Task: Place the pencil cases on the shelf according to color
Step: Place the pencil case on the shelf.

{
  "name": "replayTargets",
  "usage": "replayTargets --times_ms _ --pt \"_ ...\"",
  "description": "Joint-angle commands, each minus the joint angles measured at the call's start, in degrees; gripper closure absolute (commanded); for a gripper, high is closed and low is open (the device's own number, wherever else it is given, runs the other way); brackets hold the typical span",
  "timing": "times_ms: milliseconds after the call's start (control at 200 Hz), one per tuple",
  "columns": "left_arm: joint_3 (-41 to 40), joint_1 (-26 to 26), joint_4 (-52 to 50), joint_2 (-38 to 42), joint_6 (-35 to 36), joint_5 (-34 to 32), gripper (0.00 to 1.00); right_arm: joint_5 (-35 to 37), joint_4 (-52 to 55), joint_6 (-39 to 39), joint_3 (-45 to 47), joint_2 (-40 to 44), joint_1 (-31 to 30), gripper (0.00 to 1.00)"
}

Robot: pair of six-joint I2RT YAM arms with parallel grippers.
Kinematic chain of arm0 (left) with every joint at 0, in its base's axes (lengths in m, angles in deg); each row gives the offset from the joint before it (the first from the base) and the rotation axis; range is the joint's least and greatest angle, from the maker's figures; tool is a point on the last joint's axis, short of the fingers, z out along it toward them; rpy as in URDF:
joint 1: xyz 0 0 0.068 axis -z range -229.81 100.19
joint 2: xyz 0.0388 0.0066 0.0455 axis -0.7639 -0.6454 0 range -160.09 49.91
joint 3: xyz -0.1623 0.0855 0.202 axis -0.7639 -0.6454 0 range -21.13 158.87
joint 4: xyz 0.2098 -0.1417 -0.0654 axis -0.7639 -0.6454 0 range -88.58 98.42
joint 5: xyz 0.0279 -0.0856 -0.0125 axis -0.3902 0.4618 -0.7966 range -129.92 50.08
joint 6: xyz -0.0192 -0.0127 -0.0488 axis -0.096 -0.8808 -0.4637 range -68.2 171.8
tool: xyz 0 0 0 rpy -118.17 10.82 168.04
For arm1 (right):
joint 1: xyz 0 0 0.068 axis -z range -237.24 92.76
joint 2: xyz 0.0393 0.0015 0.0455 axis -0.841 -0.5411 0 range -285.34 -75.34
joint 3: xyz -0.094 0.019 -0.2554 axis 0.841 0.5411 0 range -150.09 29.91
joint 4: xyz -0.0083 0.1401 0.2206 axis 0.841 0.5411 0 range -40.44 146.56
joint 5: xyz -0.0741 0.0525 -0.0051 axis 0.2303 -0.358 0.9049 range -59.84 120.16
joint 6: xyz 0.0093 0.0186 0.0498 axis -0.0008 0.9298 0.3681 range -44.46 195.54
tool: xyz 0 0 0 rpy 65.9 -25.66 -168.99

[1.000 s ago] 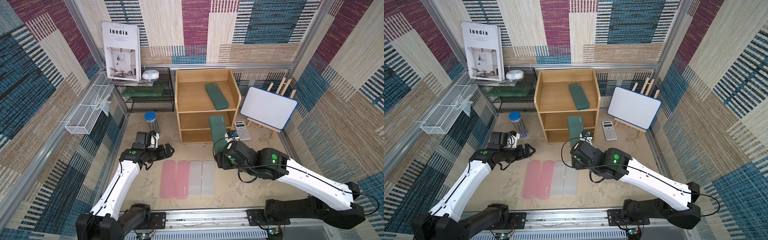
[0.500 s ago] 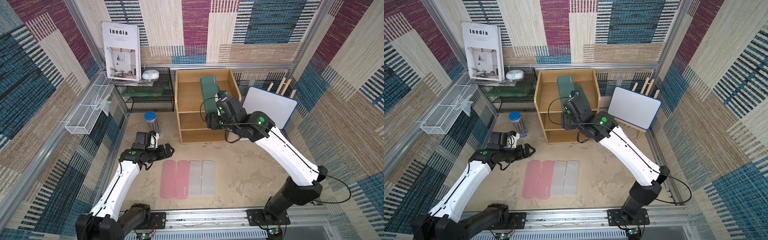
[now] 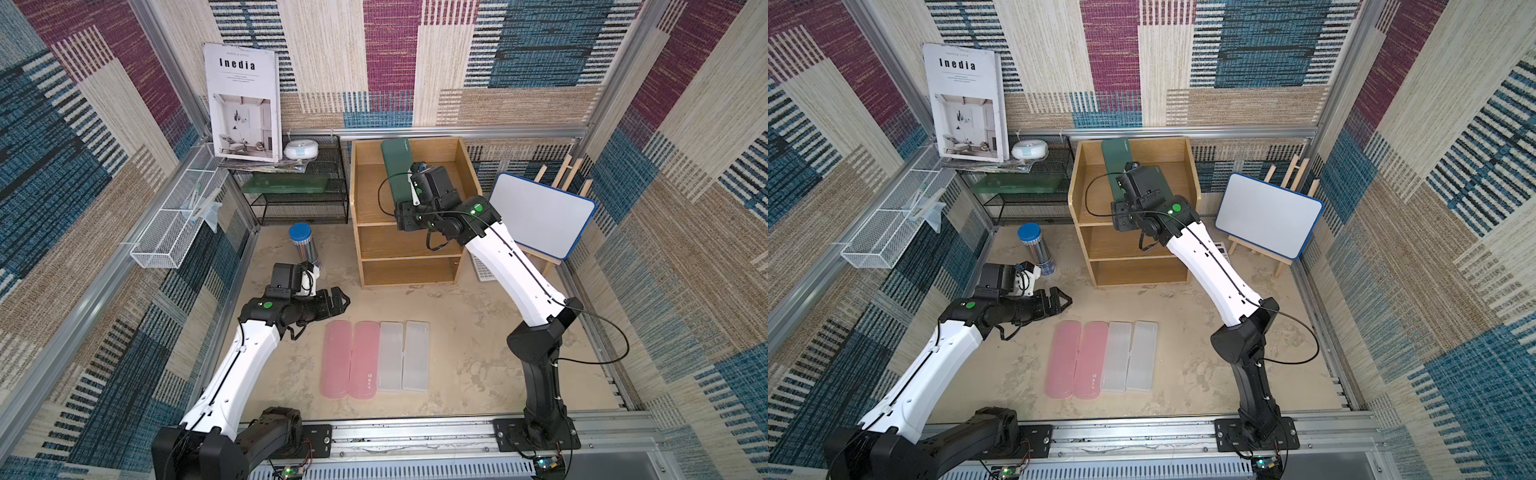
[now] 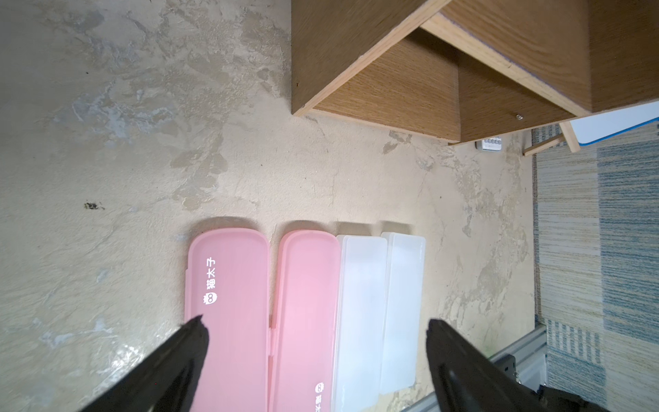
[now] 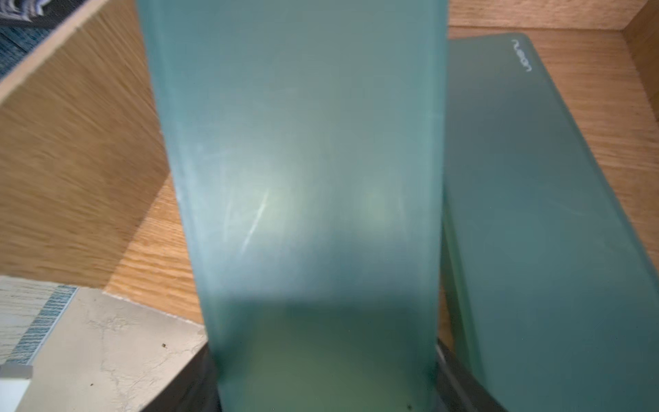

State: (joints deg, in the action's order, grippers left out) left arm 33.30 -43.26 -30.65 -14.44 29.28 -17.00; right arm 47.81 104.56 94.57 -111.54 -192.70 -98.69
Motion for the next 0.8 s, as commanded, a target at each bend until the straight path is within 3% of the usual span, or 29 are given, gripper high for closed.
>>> replayTargets --times_ms 0,210,456,601,796 --pt "0.4 0.0 -0.1 -0.2 0.0 1.1 0.00 -0.2 -4.7 -0.8 -0.2 -1.2 0.2 0.66" --pt "0.5 0.0 0.1 -0.4 0.0 1.6 0.00 -2.1 -5.1 0.4 -0.7 -3.4 0.4 0.54" --pt "0.5 0.0 0.0 -0.7 0.0 1.9 0.00 -2.0 -5.1 1.3 -0.6 -3.6 0.3 0.19" --pt "0.5 -0.1 0.0 -0.6 0.0 1.9 0.00 -2.1 -5.4 1.7 -0.5 -2.8 0.2 0.09" --pt "0.4 0.0 0.0 -0.4 0.0 1.6 0.00 -3.0 -7.5 1.1 0.1 -0.8 0.2 0.06"
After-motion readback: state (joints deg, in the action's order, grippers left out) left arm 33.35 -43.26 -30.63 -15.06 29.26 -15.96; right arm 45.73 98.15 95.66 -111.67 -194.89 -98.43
